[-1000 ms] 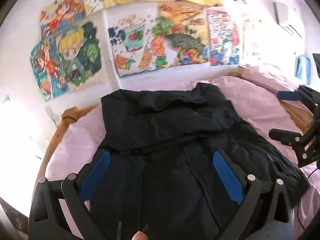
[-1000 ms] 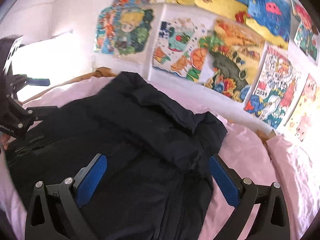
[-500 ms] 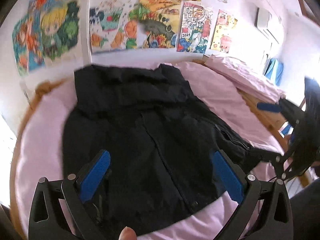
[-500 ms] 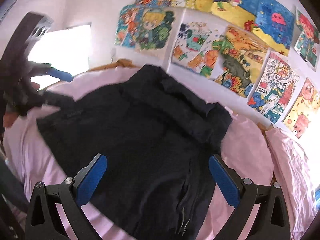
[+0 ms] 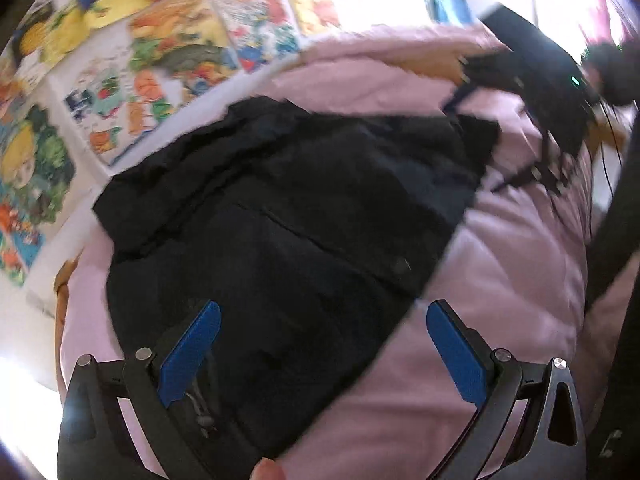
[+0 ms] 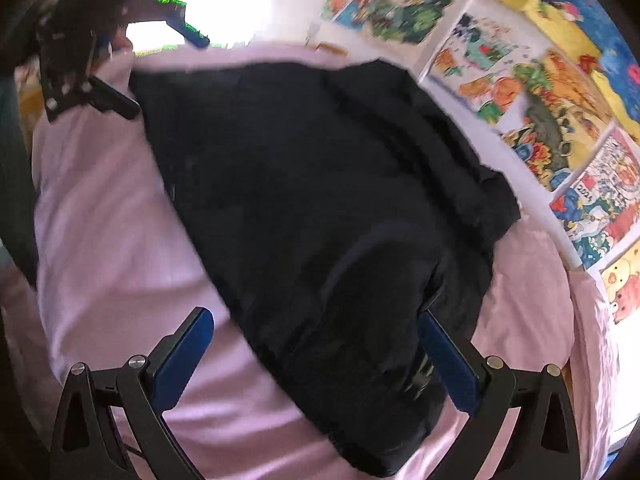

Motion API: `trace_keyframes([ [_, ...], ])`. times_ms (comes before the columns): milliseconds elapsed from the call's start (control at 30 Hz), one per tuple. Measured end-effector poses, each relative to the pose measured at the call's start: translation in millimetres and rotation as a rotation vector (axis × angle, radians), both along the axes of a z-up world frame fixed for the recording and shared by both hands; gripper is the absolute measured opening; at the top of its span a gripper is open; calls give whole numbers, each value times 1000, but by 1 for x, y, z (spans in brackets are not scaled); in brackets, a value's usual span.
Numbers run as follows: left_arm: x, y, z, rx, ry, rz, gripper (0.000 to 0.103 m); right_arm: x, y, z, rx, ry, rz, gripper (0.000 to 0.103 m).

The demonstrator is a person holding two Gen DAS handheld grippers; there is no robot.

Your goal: Fold large clothes

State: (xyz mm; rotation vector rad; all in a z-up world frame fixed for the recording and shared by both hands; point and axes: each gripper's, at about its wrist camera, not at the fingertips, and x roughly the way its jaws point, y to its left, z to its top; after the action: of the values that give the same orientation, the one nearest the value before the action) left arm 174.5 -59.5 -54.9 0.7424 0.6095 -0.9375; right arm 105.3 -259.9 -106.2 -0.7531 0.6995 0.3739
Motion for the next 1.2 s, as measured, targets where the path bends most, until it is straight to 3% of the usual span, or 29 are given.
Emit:
trace_keyframes([
  [233,-3,-8,-38,133,-44,-19,101,0,9,-35,-160,-49,26,103],
  [400,0,-2,-62,243,-105,-31,102,-1,20,-56,-304,-162,42,103],
  [500,6,4,-66,251,-108,-30,102,-5,22,-62,-377,-244,67,103],
  [667,8,5,-65,269,-133,-25,102,-2,17,-63,-399,-296,59,103],
  [800,11,6,-63,262,-122,-9,102,11,9,-56,-353,-266,13,79],
  [867,13,6,-62,262,-112,-3,102,11,10,-51,-310,-241,28,63],
  [900,12,6,-61,263,-112,-3,102,10,13,-48,-300,-248,36,45],
  [933,11,5,-61,263,-114,-4,102,8,16,-45,-296,-257,38,39],
  [1033,9,4,-60,264,-124,-5,102,9,17,-25,-242,-285,37,30],
  [1200,8,4,-59,257,-130,5,102,21,16,11,-71,-236,-20,17],
])
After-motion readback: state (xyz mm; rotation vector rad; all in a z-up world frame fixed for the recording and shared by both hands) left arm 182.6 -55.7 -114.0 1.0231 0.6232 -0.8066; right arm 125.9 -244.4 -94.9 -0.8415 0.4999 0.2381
